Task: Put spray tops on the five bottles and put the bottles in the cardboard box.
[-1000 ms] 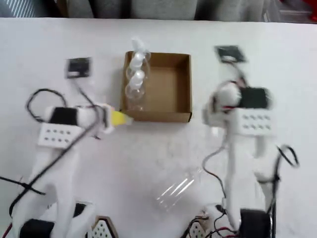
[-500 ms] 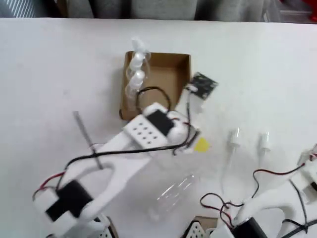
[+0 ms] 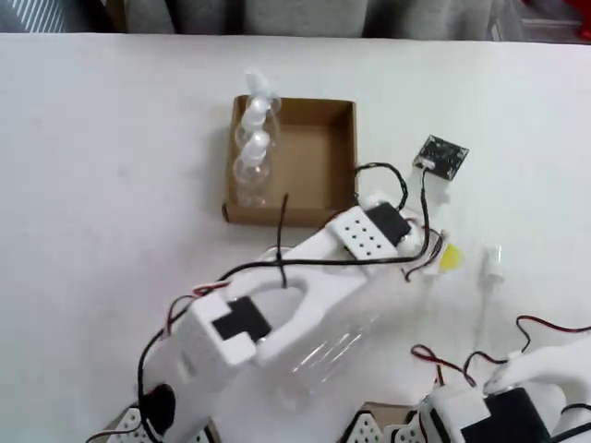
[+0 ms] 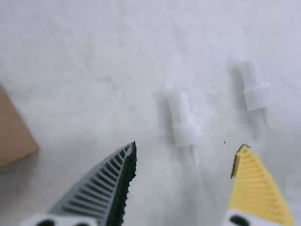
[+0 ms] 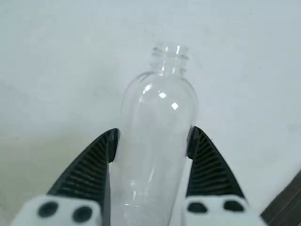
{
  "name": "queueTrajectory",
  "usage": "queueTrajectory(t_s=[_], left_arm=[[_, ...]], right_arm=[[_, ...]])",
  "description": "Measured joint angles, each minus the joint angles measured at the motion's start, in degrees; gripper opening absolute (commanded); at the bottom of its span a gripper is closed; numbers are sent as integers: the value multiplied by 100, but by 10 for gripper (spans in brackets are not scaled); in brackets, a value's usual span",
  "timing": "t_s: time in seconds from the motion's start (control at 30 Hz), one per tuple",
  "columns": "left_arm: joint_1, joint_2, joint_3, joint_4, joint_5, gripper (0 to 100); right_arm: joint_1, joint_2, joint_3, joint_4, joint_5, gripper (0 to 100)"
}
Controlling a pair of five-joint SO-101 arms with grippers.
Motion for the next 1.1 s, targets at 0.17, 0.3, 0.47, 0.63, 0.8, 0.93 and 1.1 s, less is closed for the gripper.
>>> queueTrajectory(t_s=[0.17,0.3,0.47,0.63,0.8,0.93,1.1], left_arm=[[18,721,-686,-176,26,324],[18,1275,-1257,-167,70,325],[18,2110,-2171,114,70,321],[18,2620,-3385,949,70,324],[35,2716,-4730,1925,70,321],[229,2716,-5108,2286,-123,321],[325,2716,-5160,2760,-158,321]], right_arm=[[26,404,0,-369,0,21],[26,554,0,-527,0,21],[26,624,0,-536,0,22],[18,624,0,-536,0,165],[-176,624,105,-536,0,226],[-387,624,105,-545,0,224],[-580,624,62,-510,0,226]])
